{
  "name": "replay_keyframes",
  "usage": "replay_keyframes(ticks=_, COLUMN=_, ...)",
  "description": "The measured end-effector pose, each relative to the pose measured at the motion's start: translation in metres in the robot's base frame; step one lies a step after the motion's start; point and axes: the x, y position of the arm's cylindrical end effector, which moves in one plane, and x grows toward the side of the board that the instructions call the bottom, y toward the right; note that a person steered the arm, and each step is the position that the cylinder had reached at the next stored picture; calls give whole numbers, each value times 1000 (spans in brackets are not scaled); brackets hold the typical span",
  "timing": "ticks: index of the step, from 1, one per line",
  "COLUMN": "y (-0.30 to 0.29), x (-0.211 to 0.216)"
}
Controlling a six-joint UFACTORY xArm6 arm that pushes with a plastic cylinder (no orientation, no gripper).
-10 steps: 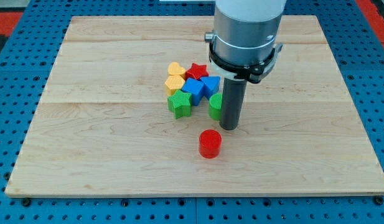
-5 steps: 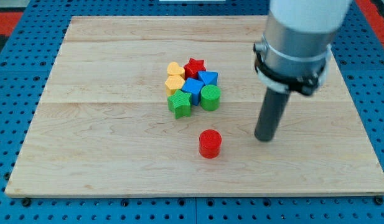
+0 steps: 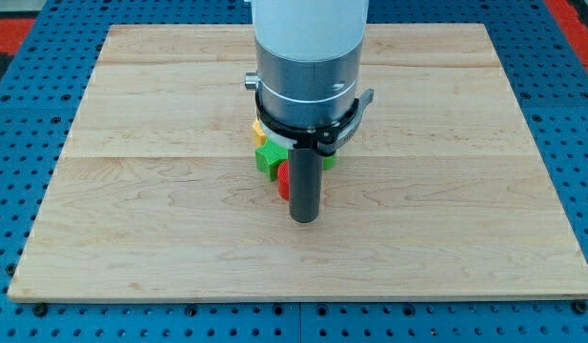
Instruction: Adjust the group of blocks at the center of the board
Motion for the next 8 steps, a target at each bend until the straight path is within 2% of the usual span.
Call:
replay_keyframes(ticks=2, y=-21, x=-9)
replay_keyframes(ticks=4, y=0, x=-26)
replay_keyframes(ticks=8, y=4, x=-42)
